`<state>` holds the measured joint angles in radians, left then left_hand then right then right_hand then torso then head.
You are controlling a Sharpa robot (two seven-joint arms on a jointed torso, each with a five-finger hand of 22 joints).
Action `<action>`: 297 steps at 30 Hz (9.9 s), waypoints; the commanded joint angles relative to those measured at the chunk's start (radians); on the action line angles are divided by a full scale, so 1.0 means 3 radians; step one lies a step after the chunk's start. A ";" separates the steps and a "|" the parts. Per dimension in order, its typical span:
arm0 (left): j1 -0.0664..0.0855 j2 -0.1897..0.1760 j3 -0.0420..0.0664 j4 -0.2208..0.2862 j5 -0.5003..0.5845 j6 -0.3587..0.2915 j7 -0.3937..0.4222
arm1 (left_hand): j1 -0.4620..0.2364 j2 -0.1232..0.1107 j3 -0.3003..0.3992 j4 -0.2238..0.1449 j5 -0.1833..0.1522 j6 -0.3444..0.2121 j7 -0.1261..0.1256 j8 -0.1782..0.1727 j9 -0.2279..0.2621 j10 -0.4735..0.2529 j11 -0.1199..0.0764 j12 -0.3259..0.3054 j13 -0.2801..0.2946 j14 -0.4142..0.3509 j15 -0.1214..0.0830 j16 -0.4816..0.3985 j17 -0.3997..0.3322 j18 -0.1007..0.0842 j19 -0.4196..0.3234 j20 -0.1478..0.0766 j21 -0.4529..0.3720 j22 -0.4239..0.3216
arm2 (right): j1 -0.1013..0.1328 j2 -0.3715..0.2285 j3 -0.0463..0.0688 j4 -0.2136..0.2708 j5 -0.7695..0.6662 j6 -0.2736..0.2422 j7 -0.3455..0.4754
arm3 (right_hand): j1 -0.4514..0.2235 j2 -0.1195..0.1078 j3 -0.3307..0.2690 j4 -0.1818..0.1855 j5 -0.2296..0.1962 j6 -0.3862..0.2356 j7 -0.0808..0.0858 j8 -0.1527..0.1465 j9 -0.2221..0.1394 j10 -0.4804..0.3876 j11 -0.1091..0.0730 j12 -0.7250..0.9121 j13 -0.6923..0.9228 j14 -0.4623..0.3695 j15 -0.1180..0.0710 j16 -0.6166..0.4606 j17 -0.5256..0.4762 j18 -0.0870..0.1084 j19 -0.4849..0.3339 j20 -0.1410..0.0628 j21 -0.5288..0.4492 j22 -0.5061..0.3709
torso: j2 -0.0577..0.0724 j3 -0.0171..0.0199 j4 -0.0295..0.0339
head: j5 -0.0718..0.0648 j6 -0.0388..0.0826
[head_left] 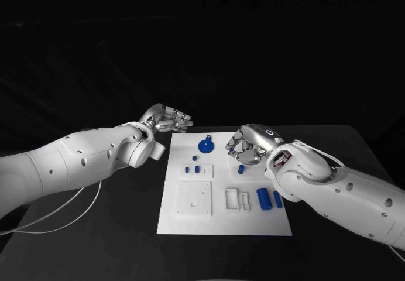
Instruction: Assemble the parts on the task board
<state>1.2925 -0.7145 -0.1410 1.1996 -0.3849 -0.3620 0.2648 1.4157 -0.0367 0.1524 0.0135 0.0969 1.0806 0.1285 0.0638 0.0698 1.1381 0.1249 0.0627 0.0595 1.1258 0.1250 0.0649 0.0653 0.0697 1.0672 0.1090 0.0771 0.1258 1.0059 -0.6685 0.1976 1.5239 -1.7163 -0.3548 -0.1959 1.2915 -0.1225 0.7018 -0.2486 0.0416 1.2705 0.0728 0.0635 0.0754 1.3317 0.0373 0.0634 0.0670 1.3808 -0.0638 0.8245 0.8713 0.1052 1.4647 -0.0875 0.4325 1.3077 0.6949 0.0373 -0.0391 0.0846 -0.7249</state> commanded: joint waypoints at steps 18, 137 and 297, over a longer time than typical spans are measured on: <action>0.0002 0.0132 0.0005 0.0051 0.0224 -0.0326 0.0062 | 0.0014 -0.0012 0.0079 -0.0007 0.0025 0.0019 -0.0009 0.0001 0.0000 0.0017 -0.0012 -0.0011 -0.0003 0.0038 -0.0010 -0.0012 0.0002 0.0047 0.0056 -0.0013 0.0054 0.0008 | -0.0165 0.0317 -0.0245 0.0018 -0.0432 0.0038 -0.0024 | -0.0001 0.0031 -0.0020 -0.0032 0.0022 0.0015 0.0008 0.0003 -0.0002 0.0240 -0.0065 0.0017 0.0004 0.0012 -0.0011 -0.0025 0.0014 0.0066 0.0140 -0.0016 -0.0009 0.0109 | 0.0002 -0.0006 0.0009 | 0.0294 -0.0130; 0.0003 0.0180 0.0005 -0.0038 0.0255 -0.0211 0.0003 | -0.0022 -0.0009 0.0112 -0.0007 0.0095 -0.0006 -0.0001 0.0000 0.0000 -0.0014 -0.0001 -0.0010 -0.0003 0.0006 0.0002 -0.0012 0.0002 0.0049 0.0008 -0.0001 0.0079 0.0029 | -0.0327 0.0461 -0.0453 -0.0096 -0.0347 -0.0026 -0.0028 | -0.0235 -0.0167 -0.0848 0.0067 0.0472 -0.0597 0.0107 -0.0002 -0.0027 -0.0483 0.0127 -0.0002 -0.0015 -0.0020 0.0138 -0.0012 -0.0054 0.0240 0.0131 0.0150 -0.0377 -0.0088 | -0.0003 -0.0003 -0.0006 | 0.0628 -0.0329; 0.0001 0.0152 0.0001 -0.0116 0.0301 -0.0032 -0.0009 | -0.0030 0.0008 0.0139 -0.0007 0.0106 -0.0046 0.0009 0.0000 0.0000 0.0025 -0.0015 -0.0011 -0.0004 0.0058 -0.0017 -0.0012 0.0003 0.0044 -0.0007 -0.0021 0.0142 0.0100 | -0.0255 -0.0183 0.0062 -0.0028 -0.0331 0.0680 -0.0320 | -0.0304 -0.0086 -0.0482 0.0270 0.0060 -0.0373 0.0062 -0.0001 -0.0018 -0.0217 0.0030 0.0002 0.0044 0.0003 0.0072 -0.0003 -0.0178 0.0111 0.0114 0.0065 -0.0248 -0.0160 | -0.0001 -0.0002 -0.0003 | 0.0242 -0.0102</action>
<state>1.2924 -0.6701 -0.1416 1.1636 -0.2994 -0.3826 0.2593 1.4157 -0.0367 0.1951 0.0066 0.1344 1.0736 0.1284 0.0638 0.0691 1.1470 0.1160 0.0627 0.0595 1.1418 0.1162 0.0649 0.0654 0.0697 1.0704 0.1018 0.1190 0.1559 0.9327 -0.7222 0.2183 1.5166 -1.8186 -0.1571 -0.2782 1.1975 -0.1397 0.5603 -0.1695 0.0620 1.1663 0.0908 0.0654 0.0686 1.2735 0.0449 0.0600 0.0834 1.3828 -0.0483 0.8227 0.8182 0.1242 1.4666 -0.0746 0.3635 1.2604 0.6941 0.0359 -0.0402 0.1572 -0.7563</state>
